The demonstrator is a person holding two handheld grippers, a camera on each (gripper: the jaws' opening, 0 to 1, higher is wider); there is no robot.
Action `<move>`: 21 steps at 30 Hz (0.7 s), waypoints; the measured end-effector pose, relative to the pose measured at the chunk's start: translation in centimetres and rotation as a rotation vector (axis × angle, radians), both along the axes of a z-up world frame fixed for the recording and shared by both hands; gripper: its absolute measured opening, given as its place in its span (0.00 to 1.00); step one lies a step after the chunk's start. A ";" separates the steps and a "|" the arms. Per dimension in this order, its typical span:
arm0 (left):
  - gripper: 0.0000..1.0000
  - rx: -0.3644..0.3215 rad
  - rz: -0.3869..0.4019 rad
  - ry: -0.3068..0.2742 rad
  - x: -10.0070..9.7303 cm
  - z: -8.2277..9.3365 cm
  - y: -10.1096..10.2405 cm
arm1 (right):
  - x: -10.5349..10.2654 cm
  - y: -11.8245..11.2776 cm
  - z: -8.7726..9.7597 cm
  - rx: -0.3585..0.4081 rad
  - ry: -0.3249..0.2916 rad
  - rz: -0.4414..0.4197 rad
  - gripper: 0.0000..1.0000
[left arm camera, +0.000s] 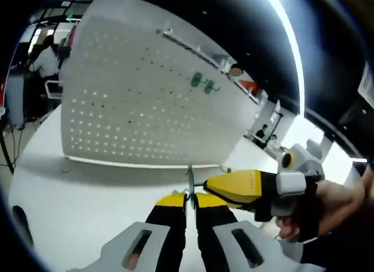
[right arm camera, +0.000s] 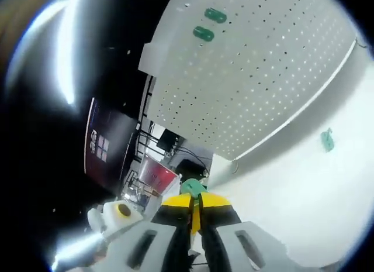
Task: Insert the hook assembly into the mounting plate slot until the hook locks in place.
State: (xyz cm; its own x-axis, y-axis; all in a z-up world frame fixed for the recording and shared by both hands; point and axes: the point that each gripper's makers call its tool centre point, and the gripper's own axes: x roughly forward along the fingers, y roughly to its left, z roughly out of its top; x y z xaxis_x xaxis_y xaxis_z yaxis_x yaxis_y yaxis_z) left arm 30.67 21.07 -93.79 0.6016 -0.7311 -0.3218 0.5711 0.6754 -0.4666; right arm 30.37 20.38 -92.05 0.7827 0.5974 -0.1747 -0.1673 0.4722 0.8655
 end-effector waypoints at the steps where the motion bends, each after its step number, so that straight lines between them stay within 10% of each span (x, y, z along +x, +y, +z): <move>1: 0.04 -0.001 -0.005 0.000 -0.1 0.0 -0.1 | 0.0 0.0 0.0 -0.003 -0.003 0.002 0.01; 11: 0.01 0.056 -0.022 -0.042 0.1 0.6 -0.2 | -0.3 0.3 0.7 -0.100 -0.070 0.045 0.01; 21: 0.01 0.028 0.001 -0.085 0.7 2.4 0.4 | -0.8 -0.2 3.3 -0.455 -0.329 0.209 0.07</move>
State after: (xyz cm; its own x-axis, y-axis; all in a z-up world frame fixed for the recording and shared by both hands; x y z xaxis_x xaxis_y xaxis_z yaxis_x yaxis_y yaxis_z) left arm 31.33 21.49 -91.34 0.6285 -0.7218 -0.2897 0.6071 0.6881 -0.3974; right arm 29.60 20.17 -88.73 0.7129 0.6667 -0.2175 -0.5219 0.7116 0.4704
